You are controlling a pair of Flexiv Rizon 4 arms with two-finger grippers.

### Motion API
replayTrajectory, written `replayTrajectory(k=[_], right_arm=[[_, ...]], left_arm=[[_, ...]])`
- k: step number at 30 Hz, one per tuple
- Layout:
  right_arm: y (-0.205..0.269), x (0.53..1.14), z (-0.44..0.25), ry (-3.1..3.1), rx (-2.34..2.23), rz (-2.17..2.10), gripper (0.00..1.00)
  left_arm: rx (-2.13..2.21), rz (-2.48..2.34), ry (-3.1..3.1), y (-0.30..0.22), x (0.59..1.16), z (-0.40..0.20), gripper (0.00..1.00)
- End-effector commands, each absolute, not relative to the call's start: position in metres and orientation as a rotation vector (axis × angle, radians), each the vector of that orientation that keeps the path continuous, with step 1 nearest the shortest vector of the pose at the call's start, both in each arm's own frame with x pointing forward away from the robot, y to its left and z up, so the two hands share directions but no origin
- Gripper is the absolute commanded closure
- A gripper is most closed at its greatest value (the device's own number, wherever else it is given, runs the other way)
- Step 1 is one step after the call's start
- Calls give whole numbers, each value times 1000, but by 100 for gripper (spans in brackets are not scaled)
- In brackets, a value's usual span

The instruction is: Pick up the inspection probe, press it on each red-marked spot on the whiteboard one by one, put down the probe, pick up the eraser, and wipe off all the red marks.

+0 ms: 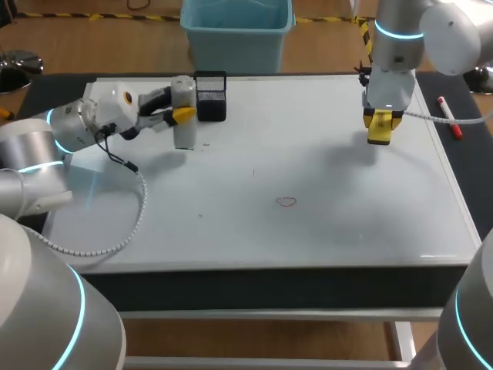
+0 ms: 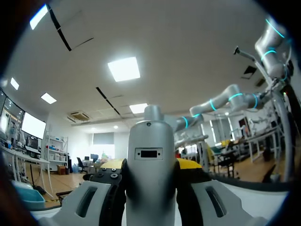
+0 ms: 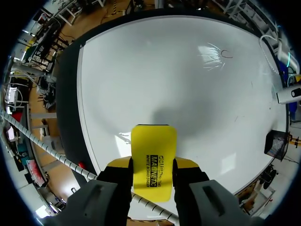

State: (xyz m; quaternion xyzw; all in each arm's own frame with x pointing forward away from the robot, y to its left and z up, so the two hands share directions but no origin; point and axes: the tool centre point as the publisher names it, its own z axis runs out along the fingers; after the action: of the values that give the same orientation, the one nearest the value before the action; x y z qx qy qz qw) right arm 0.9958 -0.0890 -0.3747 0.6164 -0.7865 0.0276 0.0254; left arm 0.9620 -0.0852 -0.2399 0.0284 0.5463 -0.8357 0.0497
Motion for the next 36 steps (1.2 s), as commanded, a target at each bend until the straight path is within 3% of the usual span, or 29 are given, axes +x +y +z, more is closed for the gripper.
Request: replayTrajectory(k=[1, 24, 36], right_arm=[[-90, 996, -373, -2430, 1909, 87, 100], [-90, 996, -373, -2430, 1909, 87, 100], [-90, 996, -373, -2430, 1909, 87, 100]], left_arm=[[137, -2560, 1660, -102, 948, -236, 100], [481, -2831, 1760, -262, 845, -237, 100], [516, -2868, 1817, -294, 821, -246, 100]])
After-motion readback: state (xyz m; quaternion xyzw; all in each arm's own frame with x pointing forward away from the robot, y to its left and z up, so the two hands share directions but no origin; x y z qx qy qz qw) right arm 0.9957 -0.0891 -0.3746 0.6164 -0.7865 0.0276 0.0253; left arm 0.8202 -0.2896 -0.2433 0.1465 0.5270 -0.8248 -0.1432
